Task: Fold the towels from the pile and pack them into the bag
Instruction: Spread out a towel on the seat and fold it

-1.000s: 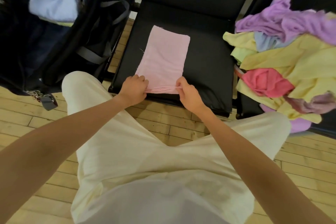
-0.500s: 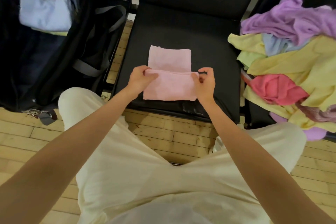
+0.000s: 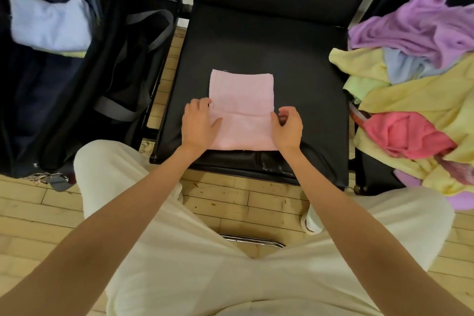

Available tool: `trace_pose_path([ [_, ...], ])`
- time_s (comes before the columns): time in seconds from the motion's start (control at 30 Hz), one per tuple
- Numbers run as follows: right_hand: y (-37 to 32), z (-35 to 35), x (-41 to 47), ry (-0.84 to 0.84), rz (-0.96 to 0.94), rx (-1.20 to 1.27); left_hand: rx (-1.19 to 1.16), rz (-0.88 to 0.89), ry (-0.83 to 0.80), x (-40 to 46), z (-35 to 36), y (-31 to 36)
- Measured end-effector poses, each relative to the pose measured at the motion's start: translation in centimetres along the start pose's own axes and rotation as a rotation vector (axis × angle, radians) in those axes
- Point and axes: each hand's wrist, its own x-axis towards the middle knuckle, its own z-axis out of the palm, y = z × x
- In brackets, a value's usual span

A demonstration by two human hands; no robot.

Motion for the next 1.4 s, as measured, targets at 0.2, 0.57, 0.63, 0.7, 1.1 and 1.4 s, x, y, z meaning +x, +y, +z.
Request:
trace_pose_path([
  [0.2, 0.3, -3.5, -1.7, -0.480, -0.370, -0.307, 0.022, 0.392, -0.308, -2.5, -2.7, -1.6],
  [0.57, 0.2, -4.6, -0.6, -0.663, -0.316, -0.327, 0.249, 0.478, -0.426, -1.3, -3.1, -0.2],
  [0.63, -0.1, -4.8, -0.1, -0.611, -0.272, -0.256, 0.149, 0.382, -0.435, -0.5, -3.4, 0.2],
  [0.7, -0.2, -5.1, 0.6, -0.549, -0.232, -0.174, -0.006, 0.277, -0.419, 0.5, -3.9, 0.5],
  [1.1, -2.7, -1.2, 7.1, -0.212, 0.207, 0.340, -0.611, -0.377, -0.113, 7.0, -1.6, 2.6],
  [1.4, -1.7, 1.2, 7.0, -0.237, 0.248, 0.005, -0.253, -0.347, -0.140, 6.9, 0.6, 1.8],
])
